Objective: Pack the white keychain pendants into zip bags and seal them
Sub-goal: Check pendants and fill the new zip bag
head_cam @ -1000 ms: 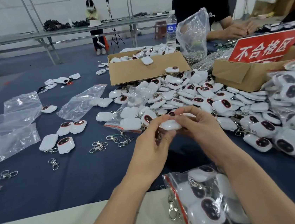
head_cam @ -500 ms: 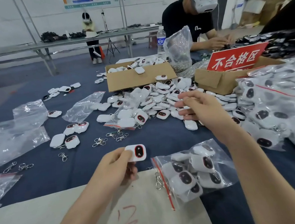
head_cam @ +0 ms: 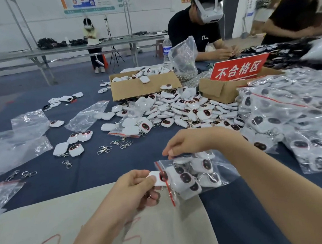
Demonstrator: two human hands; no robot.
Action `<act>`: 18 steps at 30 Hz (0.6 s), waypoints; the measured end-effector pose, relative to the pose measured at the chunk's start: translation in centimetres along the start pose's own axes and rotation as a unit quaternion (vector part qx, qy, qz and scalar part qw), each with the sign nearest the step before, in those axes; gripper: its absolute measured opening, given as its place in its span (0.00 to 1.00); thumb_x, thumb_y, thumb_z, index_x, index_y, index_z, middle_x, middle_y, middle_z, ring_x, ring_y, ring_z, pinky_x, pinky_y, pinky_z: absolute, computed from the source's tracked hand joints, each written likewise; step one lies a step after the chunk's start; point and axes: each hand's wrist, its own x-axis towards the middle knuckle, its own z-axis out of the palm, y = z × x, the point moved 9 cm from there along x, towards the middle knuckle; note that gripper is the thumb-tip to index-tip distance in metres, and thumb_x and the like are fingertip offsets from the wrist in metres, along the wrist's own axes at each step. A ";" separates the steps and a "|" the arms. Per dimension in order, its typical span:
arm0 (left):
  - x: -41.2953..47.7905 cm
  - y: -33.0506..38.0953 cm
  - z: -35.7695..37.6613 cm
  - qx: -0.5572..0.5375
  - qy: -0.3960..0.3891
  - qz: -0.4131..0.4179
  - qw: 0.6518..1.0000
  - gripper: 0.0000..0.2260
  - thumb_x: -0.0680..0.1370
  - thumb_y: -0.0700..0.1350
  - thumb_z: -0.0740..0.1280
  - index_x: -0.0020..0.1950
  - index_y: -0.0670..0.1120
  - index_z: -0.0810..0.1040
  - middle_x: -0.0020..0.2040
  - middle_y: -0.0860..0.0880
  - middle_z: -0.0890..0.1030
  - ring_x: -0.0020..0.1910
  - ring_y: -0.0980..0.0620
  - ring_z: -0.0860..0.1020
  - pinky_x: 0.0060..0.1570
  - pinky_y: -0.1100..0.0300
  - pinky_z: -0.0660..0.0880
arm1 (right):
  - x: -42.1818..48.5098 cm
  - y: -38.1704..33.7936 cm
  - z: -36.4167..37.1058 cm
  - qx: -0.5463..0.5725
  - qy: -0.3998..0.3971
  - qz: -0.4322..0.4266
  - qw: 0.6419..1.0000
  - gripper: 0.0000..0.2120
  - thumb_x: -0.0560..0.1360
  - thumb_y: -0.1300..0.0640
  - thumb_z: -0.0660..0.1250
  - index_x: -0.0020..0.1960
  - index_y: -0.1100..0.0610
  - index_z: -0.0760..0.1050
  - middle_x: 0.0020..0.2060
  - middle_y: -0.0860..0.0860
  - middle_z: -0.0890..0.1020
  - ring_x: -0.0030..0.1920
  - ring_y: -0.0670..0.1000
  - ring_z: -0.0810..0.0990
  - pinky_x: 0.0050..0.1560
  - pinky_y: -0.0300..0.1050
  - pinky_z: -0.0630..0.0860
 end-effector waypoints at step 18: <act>0.5 -0.9 -0.1 -0.117 0.003 -0.003 0.993 0.09 0.80 0.38 0.69 0.58 0.36 0.76 0.38 0.44 0.82 0.33 0.47 0.81 0.31 0.61 0.79 | 0.1 0.3 0.3 0.104 -0.051 -0.024 0.993 0.04 0.79 0.50 0.70 0.51 0.45 0.84 0.49 0.45 0.87 0.50 0.45 0.85 0.51 0.36 0.77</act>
